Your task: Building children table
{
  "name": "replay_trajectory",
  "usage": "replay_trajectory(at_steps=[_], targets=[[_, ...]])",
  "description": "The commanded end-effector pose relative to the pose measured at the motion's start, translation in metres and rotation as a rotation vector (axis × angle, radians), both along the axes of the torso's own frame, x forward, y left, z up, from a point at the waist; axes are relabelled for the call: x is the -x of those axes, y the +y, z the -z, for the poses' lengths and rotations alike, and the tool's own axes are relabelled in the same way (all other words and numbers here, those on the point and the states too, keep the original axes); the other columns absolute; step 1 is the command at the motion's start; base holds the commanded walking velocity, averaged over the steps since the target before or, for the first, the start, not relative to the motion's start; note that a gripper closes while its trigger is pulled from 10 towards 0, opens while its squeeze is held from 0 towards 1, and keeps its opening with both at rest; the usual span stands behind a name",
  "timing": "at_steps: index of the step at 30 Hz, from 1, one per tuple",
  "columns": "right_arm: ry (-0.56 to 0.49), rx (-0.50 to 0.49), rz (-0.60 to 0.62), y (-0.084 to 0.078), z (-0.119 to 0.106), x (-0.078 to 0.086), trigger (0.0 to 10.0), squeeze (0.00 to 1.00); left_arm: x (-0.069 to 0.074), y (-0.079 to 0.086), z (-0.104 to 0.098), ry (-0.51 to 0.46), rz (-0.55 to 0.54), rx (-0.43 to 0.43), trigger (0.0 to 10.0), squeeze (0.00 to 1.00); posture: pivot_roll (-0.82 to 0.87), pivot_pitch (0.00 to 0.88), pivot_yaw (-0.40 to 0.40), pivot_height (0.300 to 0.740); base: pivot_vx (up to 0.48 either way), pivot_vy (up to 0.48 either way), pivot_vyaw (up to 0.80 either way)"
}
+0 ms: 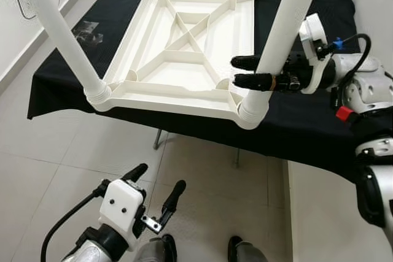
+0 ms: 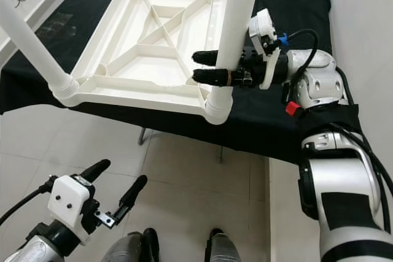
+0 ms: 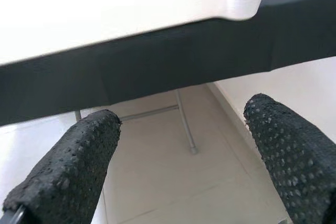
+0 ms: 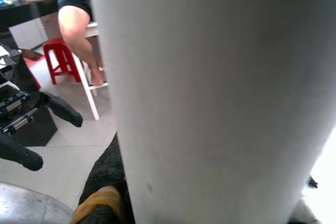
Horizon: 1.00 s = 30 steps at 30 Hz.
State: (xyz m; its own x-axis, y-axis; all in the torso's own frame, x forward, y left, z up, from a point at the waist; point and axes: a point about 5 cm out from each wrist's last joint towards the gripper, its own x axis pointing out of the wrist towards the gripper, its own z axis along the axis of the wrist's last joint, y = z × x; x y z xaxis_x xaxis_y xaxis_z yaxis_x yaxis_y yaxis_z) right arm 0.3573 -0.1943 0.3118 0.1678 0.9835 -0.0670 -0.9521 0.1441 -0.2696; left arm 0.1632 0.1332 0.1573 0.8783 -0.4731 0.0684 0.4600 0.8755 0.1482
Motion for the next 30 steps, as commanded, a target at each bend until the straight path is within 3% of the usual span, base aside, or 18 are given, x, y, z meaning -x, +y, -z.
replay_trajectory(at_steps=[1, 8, 22, 30], targets=[[0.012, -0.022, -0.043, 0.006, 0.002, 0.0, 10.0, 0.0, 0.004, -0.002, 0.001, 0.007, 0.018, -0.01, 10.0, 0.0, 0.09, 0.362, 0.023, 0.74, 0.0, 0.0, 0.0], [0.024, -0.013, -0.06, 0.016, 0.006, -0.004, 10.0, 0.0, 0.006, -0.006, -0.001, 0.001, 0.037, 0.005, 10.0, 0.0, 0.09, 0.37, 0.005, 0.74, 0.0, 0.0, 0.0], [-0.023, -0.019, -0.005, 0.012, -0.009, -0.01, 10.0, 0.0, 0.005, -0.006, -0.003, -0.008, 0.041, 0.008, 10.0, 0.0, 0.08, 0.384, 0.003, 0.74, 0.0, 0.0, 0.0], [-0.031, -0.051, -0.063, 0.013, -0.01, -0.005, 10.0, 0.0, 0.003, -0.005, -0.003, -0.009, 0.036, 0.001, 10.0, 0.0, 0.09, 0.389, 0.013, 0.74, 0.0, 0.0, 0.0]])
